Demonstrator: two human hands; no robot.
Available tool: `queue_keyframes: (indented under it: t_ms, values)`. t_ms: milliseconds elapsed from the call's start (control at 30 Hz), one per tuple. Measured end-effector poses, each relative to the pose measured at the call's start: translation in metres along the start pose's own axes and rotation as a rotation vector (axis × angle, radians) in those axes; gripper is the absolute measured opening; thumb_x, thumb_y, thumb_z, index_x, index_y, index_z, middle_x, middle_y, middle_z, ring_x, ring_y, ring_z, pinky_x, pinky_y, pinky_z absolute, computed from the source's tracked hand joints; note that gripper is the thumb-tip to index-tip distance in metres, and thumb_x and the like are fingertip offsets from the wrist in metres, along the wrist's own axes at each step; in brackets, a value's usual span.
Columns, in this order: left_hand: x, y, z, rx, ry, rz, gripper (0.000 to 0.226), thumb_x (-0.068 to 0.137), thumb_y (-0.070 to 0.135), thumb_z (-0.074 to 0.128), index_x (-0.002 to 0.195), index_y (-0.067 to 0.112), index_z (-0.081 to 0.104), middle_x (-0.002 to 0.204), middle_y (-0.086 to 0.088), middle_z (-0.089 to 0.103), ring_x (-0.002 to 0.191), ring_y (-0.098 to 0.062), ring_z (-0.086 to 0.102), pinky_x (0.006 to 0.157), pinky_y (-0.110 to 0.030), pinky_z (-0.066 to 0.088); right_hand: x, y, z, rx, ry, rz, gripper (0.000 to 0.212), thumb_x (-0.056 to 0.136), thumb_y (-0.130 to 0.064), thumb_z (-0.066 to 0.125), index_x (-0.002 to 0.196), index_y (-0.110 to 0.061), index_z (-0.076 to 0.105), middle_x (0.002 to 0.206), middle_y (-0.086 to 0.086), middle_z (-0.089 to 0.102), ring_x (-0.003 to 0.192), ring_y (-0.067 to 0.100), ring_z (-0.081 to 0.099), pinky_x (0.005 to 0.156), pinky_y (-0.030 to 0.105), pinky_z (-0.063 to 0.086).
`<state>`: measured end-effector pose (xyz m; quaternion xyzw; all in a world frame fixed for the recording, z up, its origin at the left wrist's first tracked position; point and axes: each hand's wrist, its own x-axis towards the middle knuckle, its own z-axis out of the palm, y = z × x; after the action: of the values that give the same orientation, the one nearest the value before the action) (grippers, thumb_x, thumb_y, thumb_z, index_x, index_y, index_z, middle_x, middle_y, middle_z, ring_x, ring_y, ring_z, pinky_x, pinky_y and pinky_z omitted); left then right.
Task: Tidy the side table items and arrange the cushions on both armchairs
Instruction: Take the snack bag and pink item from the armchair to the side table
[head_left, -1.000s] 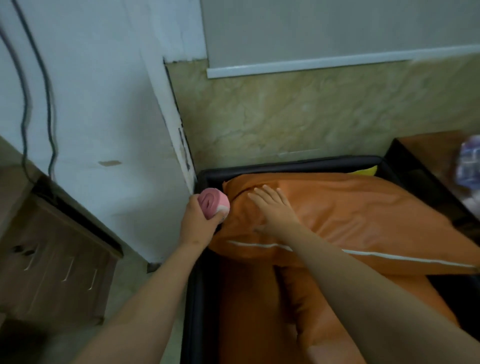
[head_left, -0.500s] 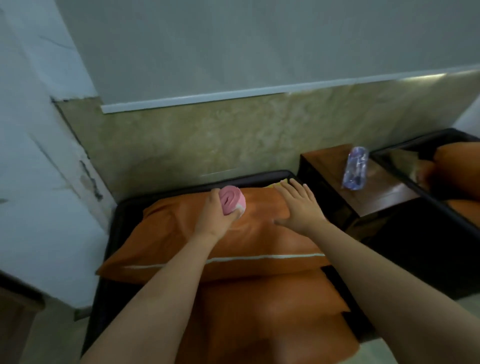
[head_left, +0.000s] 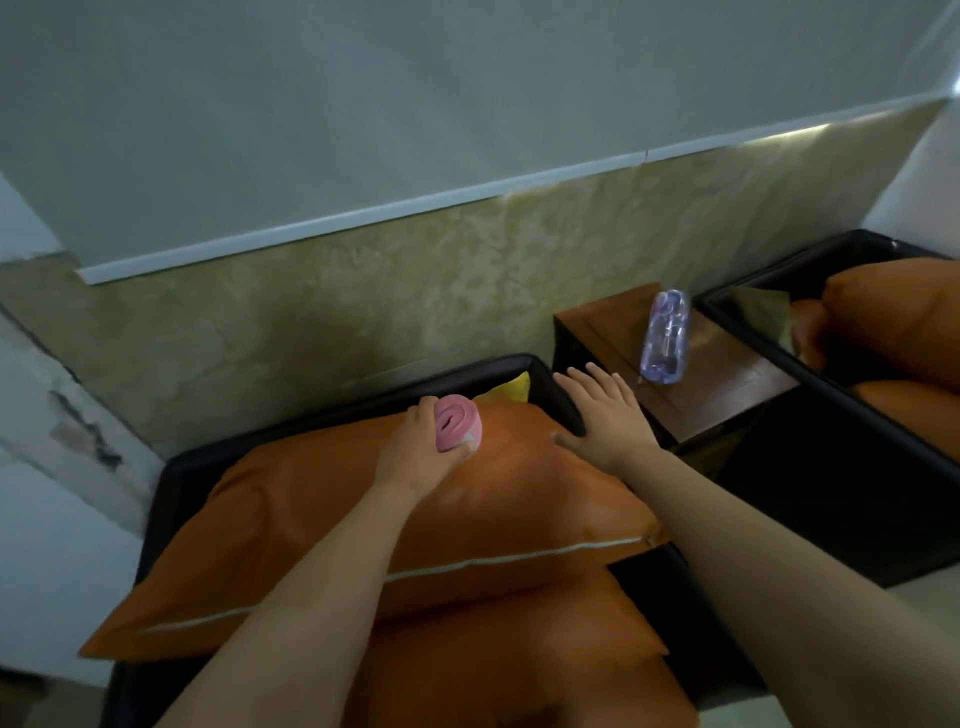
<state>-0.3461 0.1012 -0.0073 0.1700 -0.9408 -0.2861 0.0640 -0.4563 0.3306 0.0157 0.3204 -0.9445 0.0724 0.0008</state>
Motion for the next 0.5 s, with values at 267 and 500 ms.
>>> queue_keyframes:
  t_ms: [267,500]
  values:
    - [0.064,-0.005,0.019,-0.087,-0.009,-0.088,0.069,0.079,0.047,0.071,0.131,0.017,0.037,0.128,-0.007,0.048,0.106,-0.029,0.055,0.082,-0.037,0.049,0.061,0.017,0.014,0.034,0.022,0.019,0.071,0.092,-0.045,0.052,0.150,-0.024,0.017,0.157,-0.001,0.021,0.147,0.019,0.004,0.118,0.038,0.001]
    - [0.108,-0.010,0.047,-0.191,0.045,-0.197,0.067,0.077,0.046,0.073,0.129,0.019,0.040,0.129,-0.006,0.050,0.108,-0.029,0.055,0.084,-0.039,0.048,0.123,0.044,0.056,0.066,-0.026,0.016,0.064,0.093,-0.043,0.051,0.148,-0.024,0.025,0.153,-0.002,0.028,0.145,0.018,0.014,0.118,0.037,0.012]
